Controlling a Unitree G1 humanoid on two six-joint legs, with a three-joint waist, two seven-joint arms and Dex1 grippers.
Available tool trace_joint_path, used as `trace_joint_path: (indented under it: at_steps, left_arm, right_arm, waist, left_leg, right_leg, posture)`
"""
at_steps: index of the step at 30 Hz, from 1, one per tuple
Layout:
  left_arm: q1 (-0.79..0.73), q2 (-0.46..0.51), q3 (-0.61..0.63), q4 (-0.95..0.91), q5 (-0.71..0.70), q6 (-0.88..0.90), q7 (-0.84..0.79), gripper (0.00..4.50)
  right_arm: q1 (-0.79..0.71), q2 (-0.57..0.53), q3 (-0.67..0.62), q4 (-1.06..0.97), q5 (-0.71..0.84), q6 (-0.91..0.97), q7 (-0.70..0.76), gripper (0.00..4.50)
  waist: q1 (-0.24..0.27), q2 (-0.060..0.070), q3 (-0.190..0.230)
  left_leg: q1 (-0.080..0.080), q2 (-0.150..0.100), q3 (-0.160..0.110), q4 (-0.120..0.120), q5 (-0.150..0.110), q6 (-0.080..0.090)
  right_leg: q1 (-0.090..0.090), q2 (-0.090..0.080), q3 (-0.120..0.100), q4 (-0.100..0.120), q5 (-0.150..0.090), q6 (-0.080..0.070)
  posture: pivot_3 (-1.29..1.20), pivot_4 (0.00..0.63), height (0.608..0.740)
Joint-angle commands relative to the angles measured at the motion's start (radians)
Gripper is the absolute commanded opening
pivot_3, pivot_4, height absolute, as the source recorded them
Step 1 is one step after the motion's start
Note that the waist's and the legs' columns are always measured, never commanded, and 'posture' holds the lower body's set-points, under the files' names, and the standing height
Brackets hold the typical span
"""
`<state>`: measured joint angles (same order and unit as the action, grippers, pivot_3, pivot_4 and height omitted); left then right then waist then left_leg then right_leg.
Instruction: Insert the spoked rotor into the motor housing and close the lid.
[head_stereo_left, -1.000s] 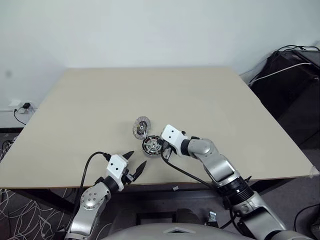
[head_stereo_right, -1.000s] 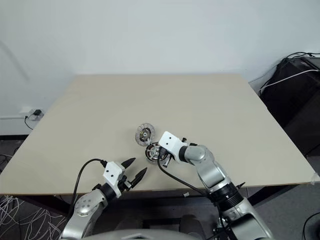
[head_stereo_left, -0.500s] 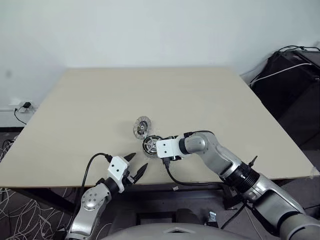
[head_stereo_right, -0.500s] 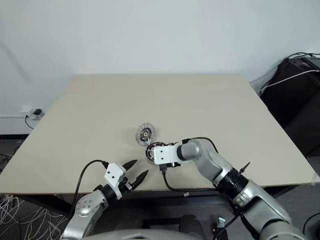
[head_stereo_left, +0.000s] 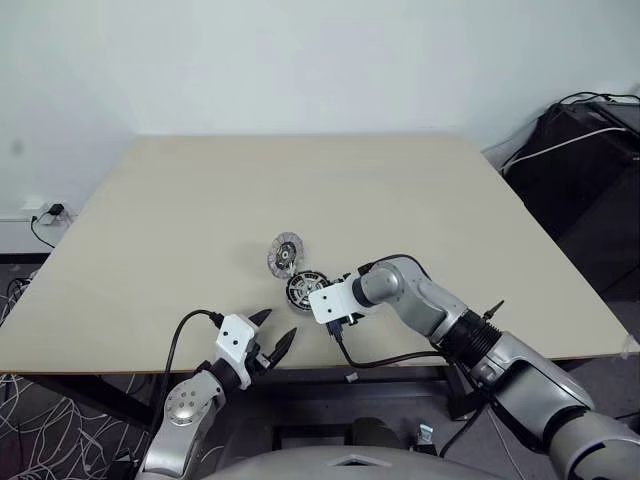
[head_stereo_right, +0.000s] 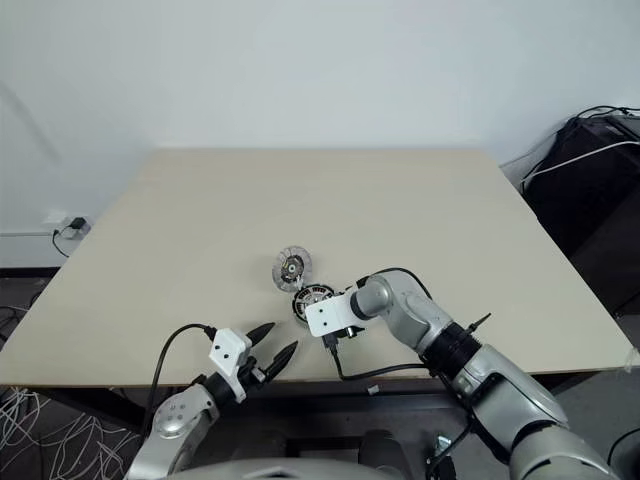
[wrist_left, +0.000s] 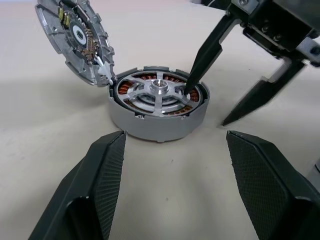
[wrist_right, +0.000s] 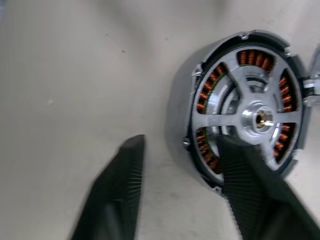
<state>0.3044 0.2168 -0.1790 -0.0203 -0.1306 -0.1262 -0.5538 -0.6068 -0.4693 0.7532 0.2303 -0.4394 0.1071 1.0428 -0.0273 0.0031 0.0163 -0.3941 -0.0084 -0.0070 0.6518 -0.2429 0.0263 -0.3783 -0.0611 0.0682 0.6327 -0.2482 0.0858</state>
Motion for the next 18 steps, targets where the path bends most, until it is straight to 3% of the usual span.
trace_joint_path:
  at_steps: [1, 4, 6, 13, 18]
  left_arm:
    - [-0.005, -0.011, -0.005, -0.054, -0.014, 0.008, 0.012, 3.40]
    - [-0.003, -0.014, -0.008, -0.056, -0.012, 0.009, 0.019, 3.40]
    - [-0.001, -0.016, -0.009, -0.055, -0.011, 0.008, 0.021, 3.40]
    - [-0.009, -0.014, -0.007, -0.041, -0.017, 0.009, 0.017, 3.40]
    - [-0.013, -0.015, -0.012, -0.028, -0.019, 0.006, 0.011, 3.40]
  right_arm:
    - [-0.023, 0.013, -0.005, 0.043, -0.024, -0.032, 0.002, 1.29]
    - [-0.028, 0.023, -0.011, 0.060, -0.034, -0.046, -0.003, 0.42]
    - [-0.029, 0.027, -0.017, 0.065, -0.038, -0.053, -0.007, 0.12]
    - [0.010, 0.034, -0.089, 0.021, -0.011, -0.009, -0.048, 0.11]
    - [0.085, 0.103, -0.251, -0.140, 0.093, 0.263, -0.083, 0.11]
  waist:
    - [0.000, 0.000, 0.000]
    - [-0.006, -0.002, -0.002]
    - [-0.010, -0.001, -0.001]
    - [-0.009, -0.001, -0.001]
    - [-0.007, -0.001, 0.001]
  left_leg:
    - [0.000, 0.000, 0.000, 0.000, 0.000, 0.000]
    - [0.001, 0.000, 0.000, 0.000, 0.000, 0.000]
    - [0.002, 0.000, 0.000, 0.000, 0.000, 0.000]
    - [0.002, 0.001, -0.001, 0.003, 0.000, -0.001]
    - [0.000, 0.001, -0.001, 0.004, 0.001, -0.001]
  right_leg:
    - [0.000, 0.000, 0.000, 0.000, 0.000, 0.000]
    - [0.001, 0.000, 0.000, 0.000, 0.000, 0.000]
    - [0.001, 0.000, 0.000, 0.001, 0.000, 0.000]
    - [-0.001, 0.000, 0.000, 0.009, -0.001, -0.001]
    - [-0.003, 0.000, 0.001, 0.010, -0.001, -0.001]
  posture:
    - [0.00, 0.000, 0.740]
    - [0.00, 0.000, 0.740]
    - [0.00, 0.000, 0.740]
    - [0.00, 0.000, 0.740]
    - [0.00, 0.000, 0.740]
